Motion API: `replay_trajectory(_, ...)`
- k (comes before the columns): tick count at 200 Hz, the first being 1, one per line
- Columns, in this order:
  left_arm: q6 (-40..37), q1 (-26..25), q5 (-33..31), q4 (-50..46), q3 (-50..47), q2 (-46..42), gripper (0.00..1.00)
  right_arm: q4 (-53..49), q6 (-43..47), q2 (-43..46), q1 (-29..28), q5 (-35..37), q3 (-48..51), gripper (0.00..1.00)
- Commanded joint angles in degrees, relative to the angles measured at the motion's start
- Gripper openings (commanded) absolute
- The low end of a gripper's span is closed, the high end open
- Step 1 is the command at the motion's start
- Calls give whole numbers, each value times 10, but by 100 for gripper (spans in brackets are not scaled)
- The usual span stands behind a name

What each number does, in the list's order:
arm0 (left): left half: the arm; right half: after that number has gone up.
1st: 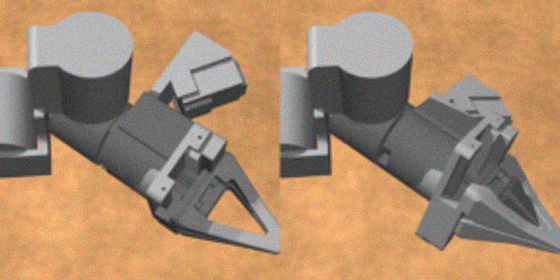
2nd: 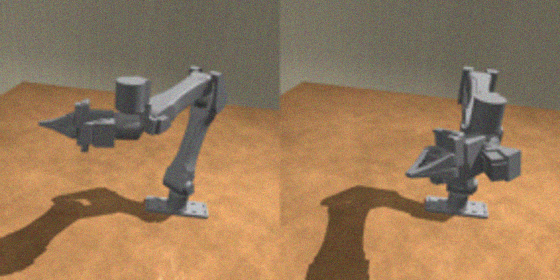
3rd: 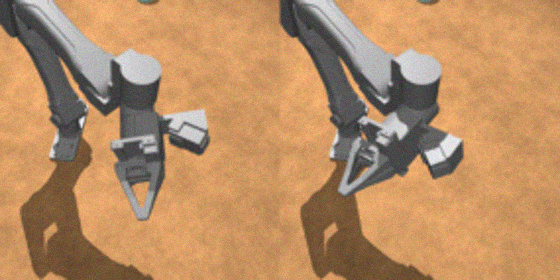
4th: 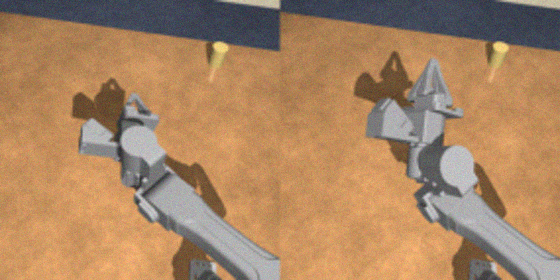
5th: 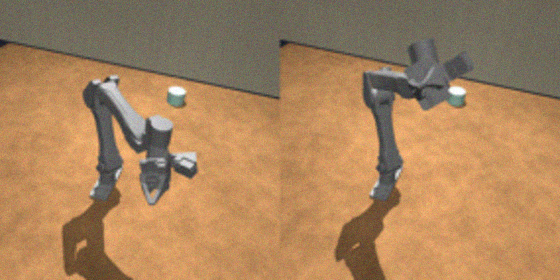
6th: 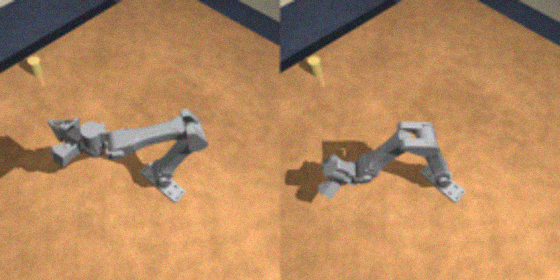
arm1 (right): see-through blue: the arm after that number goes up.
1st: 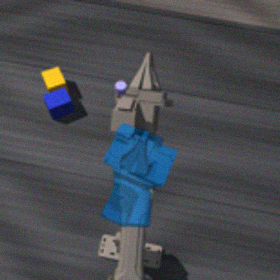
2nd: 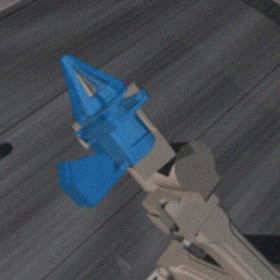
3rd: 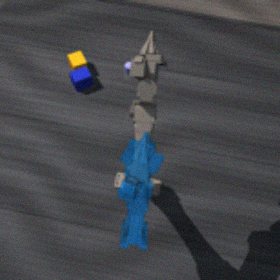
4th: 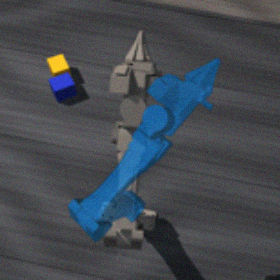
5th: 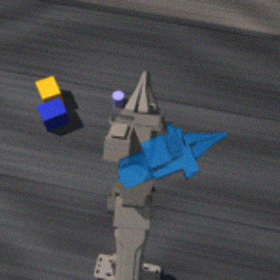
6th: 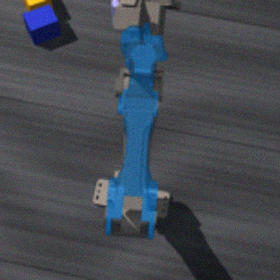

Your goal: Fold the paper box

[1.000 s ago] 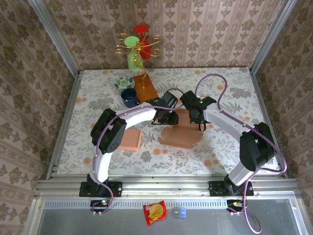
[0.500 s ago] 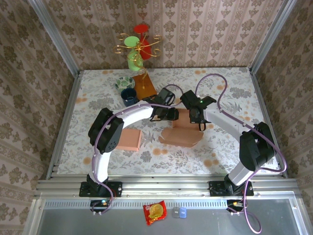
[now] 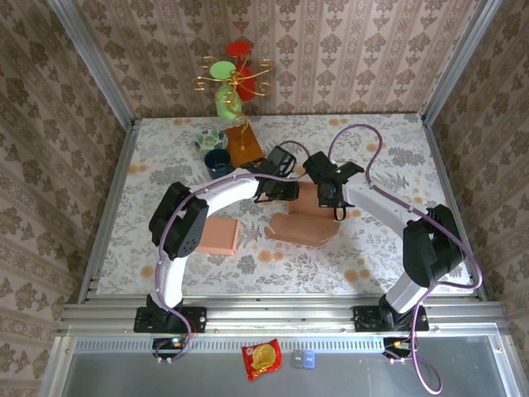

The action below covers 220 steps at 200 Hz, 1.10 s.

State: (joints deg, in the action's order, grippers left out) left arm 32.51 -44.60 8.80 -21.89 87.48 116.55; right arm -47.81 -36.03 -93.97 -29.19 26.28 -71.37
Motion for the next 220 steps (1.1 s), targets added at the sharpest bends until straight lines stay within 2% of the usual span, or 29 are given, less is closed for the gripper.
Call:
replay_trajectory(1,-2,4,-52,-22,15,-11,14,-28,-1,-9,1,5,-14,0)
replay_trajectory(61,28,-22,-129,-79,34,-4,1,-26,-5,-11,1,0,-16,0)
replay_trajectory(69,29,-23,-127,-75,32,-5,3,-26,-6,-12,1,-1,-16,0)
replay_trajectory(86,26,-22,-113,-69,35,-10,15,-26,-6,-11,1,-1,-14,0)
replay_trajectory(134,11,-13,-50,-36,35,-43,32,-27,-8,-10,3,-1,-11,0)
replay_trajectory(155,8,-6,-19,-23,30,-52,34,-27,-8,-9,5,-3,-11,0)
replay_trajectory(174,5,-3,-17,-29,27,-54,34,-25,-8,-10,7,-5,-11,0)
replay_trajectory(220,-6,0,-13,-39,30,-40,24,-25,-8,-12,8,-6,-15,0)
